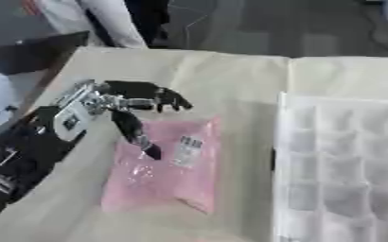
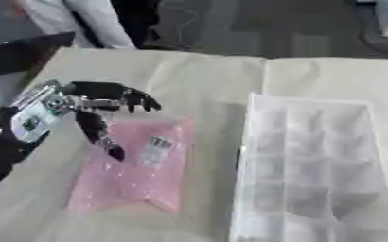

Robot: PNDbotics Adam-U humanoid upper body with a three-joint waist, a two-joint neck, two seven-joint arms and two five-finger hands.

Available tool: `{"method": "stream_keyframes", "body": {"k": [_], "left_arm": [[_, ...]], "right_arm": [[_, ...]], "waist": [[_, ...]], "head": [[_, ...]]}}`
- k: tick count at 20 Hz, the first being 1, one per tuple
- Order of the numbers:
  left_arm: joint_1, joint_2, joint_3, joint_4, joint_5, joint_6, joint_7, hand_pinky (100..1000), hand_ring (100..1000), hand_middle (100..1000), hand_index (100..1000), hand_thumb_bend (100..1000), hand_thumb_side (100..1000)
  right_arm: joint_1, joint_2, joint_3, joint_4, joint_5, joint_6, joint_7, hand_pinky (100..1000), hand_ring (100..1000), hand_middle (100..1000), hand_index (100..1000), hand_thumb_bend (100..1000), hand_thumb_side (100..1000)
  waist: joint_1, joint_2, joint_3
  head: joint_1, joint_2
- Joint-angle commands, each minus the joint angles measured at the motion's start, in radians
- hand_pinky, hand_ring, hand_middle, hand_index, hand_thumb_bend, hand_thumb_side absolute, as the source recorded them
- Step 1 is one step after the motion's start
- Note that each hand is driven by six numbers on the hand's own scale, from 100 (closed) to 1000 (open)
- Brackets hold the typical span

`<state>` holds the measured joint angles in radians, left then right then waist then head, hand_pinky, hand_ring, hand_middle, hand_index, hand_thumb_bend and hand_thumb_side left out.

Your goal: Pick up objects on the table and place them in the box.

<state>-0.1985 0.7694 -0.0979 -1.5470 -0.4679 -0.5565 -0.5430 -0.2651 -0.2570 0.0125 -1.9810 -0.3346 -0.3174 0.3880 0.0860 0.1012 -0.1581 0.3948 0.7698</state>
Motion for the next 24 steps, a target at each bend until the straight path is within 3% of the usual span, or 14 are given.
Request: {"method": "stream_keyframes", "body": {"k": [1, 12, 24], "left_arm": [[-0.012, 0.012, -0.014, 0.005, -0.009, -0.104, -0.116, 586, 823, 868, 1000, 753, 863], [-0.007, -0.041, -0.067, 0.023, -0.063, -0.131, -0.141, 582, 817, 860, 984, 760, 861], [0.011, -0.048, -0.065, -0.036, -0.138, -0.132, -0.122, 632, 849, 883, 1000, 798, 873]], "right_arm": [[-0.017, -0.01, 0.002, -0.019, -0.004, -0.002, 0.001, 553, 632, 611, 662, 444, 752], [-0.026, -0.009, 0.006, -0.019, -0.009, -0.003, 0.005, 554, 632, 611, 662, 444, 751], [-0.029, -0.008, 0.005, -0.019, -0.013, -0.005, 0.004, 552, 630, 609, 661, 444, 751]], "waist": [[-0.003, -0.007, -0.001], [-0.002, 0.003, -0.011], [-0.002, 0.001, -0.008]], "head": [[-0.011, 0.0], [-0.026, 0.0], [-0.029, 0.0]]}}
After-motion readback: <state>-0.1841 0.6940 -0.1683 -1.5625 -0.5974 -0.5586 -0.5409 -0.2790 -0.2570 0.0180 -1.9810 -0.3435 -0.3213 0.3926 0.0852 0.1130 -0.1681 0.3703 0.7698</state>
